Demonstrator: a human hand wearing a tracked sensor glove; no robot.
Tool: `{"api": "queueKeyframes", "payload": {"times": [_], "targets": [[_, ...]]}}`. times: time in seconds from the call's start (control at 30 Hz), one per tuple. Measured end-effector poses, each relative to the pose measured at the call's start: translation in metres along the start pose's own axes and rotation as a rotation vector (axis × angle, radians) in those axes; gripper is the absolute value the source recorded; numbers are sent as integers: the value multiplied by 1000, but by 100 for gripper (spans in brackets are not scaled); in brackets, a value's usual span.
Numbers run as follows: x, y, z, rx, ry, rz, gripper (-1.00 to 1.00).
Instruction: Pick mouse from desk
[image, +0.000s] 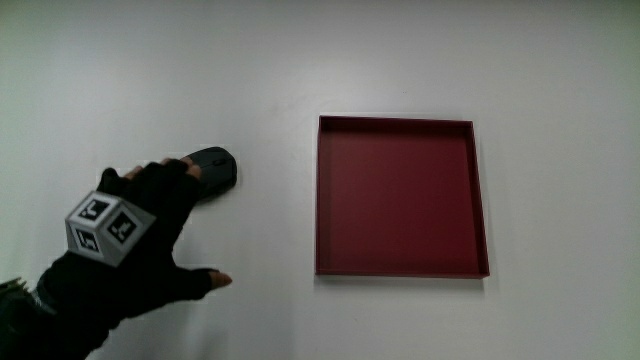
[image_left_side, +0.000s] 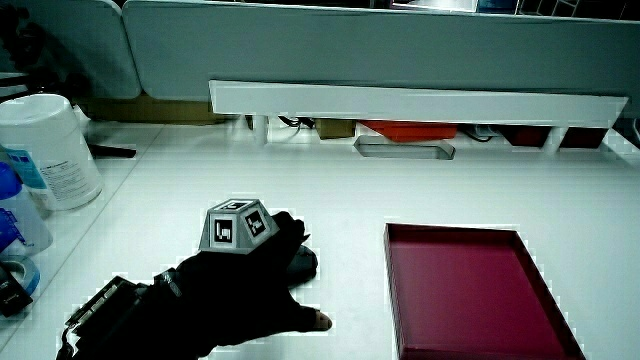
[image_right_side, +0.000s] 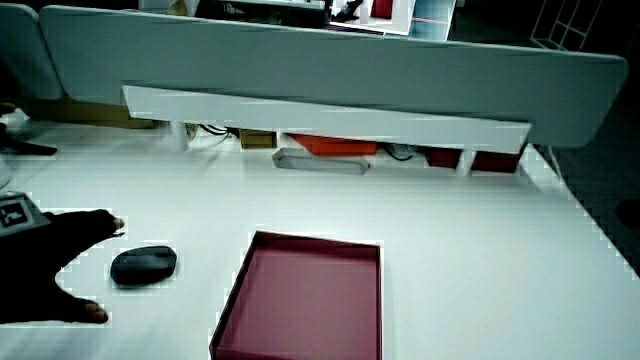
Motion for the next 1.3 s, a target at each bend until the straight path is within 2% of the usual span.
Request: {"api": "queueKeyframes", "payload": {"times": [0.03,0.1,0.2,0.23,0.27,0.3,0.33,0.37,0.43,0.6,0.63,0.73,1.0,1.1,1.3], "targets": [[-8,7,-2,13,14,-47,0],[-13,12,4,-50,-87,48,0],[-19,24,9,-21,-53,42,0],[-23,28,9,-28,-76,57,0],[-23,31,13,-13,-50,65,0],[-27,36,13,-40,-80,76,0],[-33,42,10,-44,-114,81,0],[-33,45,12,-71,-115,114,0],[-39,54,11,-82,-126,124,0],[-47,74,8,-121,-122,170,0],[-51,80,6,-111,-112,167,0],[-59,91,1,-151,-138,222,0],[-76,117,-17,-228,-129,306,0],[-79,121,-21,-246,-118,328,0],[-82,127,-29,-242,-108,323,0]]}}
